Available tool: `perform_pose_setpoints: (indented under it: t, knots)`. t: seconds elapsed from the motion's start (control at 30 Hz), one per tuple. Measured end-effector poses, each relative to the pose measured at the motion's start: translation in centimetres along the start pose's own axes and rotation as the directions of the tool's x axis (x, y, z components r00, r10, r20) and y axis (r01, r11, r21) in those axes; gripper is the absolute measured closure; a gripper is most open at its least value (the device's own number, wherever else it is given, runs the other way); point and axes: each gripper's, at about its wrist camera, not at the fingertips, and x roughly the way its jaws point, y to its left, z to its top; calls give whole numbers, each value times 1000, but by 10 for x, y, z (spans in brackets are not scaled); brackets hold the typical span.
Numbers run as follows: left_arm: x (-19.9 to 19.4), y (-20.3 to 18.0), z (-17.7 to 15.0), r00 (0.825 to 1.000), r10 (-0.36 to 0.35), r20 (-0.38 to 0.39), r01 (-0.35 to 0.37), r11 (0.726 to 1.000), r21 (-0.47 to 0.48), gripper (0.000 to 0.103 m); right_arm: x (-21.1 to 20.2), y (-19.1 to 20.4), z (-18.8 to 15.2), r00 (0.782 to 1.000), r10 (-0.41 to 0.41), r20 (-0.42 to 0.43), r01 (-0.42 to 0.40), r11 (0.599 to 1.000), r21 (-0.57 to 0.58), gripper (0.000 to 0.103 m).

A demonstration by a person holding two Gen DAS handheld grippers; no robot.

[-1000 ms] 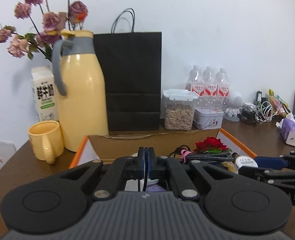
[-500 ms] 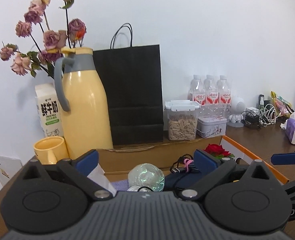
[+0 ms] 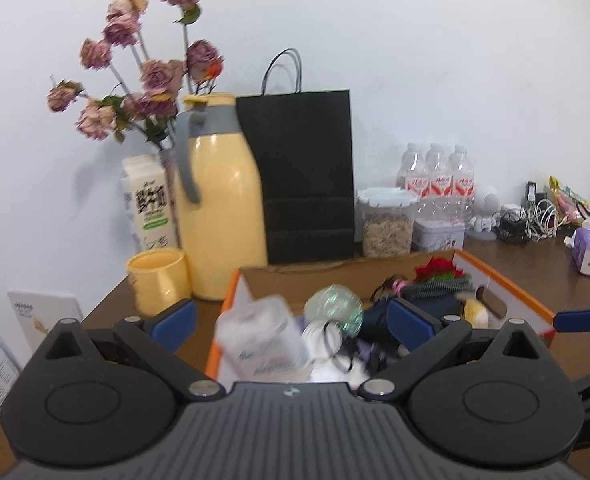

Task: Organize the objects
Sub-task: 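Withdraw both tools from the box back over the table, then grasp the yellow soap bar with the left tool while the right tool grasps an orange item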

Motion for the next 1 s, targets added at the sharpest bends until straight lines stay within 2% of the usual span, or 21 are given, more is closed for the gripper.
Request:
perform_pose_setpoints:
  t: [0.13, 0.23, 0.33, 0.47, 0.5, 0.57, 0.67, 1.0]
  knots:
    - [-13, 14, -13, 998, 27, -48, -27, 1000, 1, 0, -6, 13, -18, 997, 38, -68, -40, 999, -17, 5]
    - [-21, 23, -25, 995, 48, -88, -48, 999, 2, 0, -8, 24, -34, 989, 71, -126, -75, 997, -28, 10]
    - [-28, 32, -38, 990, 62, -127, -64, 998, -8, 0, -8, 36, -47, 977, 114, -183, -123, 992, -40, 26]
    - [-36, 41, -52, 983, 72, -171, -78, 997, -28, 0, -5, 50, -58, 959, 157, -235, -172, 984, -45, 58]
    - [-37, 43, -54, 981, 73, -177, -80, 996, -31, 0, -3, 52, -59, 957, 163, -240, -179, 983, -47, 65]
    - [-39, 45, -58, 979, 75, -187, -83, 996, -36, 0, -3, 57, -60, 956, 166, -241, -185, 981, -57, 71]
    - [-41, 48, -62, 977, 73, -199, -83, 996, -44, 0, -3, 61, -60, 955, 174, -240, -193, 979, -58, 91]
    - [-25, 40, -65, 971, 59, -231, -73, 996, -52, 0, -6, 54, -55, 966, 166, -197, -181, 982, -58, 91]
